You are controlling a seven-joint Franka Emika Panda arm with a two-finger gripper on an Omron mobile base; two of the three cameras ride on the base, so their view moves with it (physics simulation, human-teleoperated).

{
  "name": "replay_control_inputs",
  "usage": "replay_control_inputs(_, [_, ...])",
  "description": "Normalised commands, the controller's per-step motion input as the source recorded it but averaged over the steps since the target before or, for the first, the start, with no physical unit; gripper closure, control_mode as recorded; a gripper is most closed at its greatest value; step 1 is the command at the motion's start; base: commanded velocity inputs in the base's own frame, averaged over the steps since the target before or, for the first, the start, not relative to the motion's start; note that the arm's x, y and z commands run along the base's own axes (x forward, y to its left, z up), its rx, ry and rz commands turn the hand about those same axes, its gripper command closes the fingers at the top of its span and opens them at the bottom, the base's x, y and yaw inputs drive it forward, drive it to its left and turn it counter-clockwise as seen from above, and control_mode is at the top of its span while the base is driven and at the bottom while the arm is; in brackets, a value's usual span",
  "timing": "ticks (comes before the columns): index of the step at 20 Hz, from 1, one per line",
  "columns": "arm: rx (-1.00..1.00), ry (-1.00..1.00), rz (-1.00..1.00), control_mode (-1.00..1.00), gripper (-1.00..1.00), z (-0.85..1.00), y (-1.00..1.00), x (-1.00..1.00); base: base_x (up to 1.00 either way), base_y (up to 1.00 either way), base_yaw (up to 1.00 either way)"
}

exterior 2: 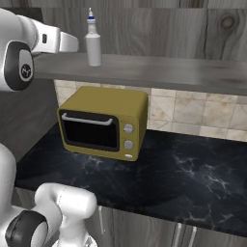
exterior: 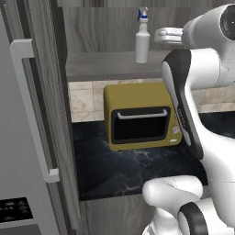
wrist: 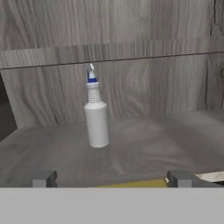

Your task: Move the cutting board and knife to the sink. Then move spray from the cabinet to the counter.

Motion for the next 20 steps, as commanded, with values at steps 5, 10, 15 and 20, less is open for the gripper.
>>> replay_control_inputs(5, [0.01, 0.01, 0.03, -1.00, -1.00, 0.00, 0.03, 0.38, 0.00, 0.00, 0.00])
replay_control_inputs(10, [0.00, 0.03, 0.07, -1.00, -1.00, 0.00, 0.05, 0.39, 0.00, 0.00, 0.00])
replay_control_inputs(15, [0.00, 0.01, 0.11, -1.00, -1.00, -0.02, 0.02, 0.40, 0.00, 0.00, 0.00])
replay_control_inputs(20, [0.00, -0.01, 0.11, -1.00, -1.00, -0.03, 0.00, 0.33, 0.00, 0.00, 0.00])
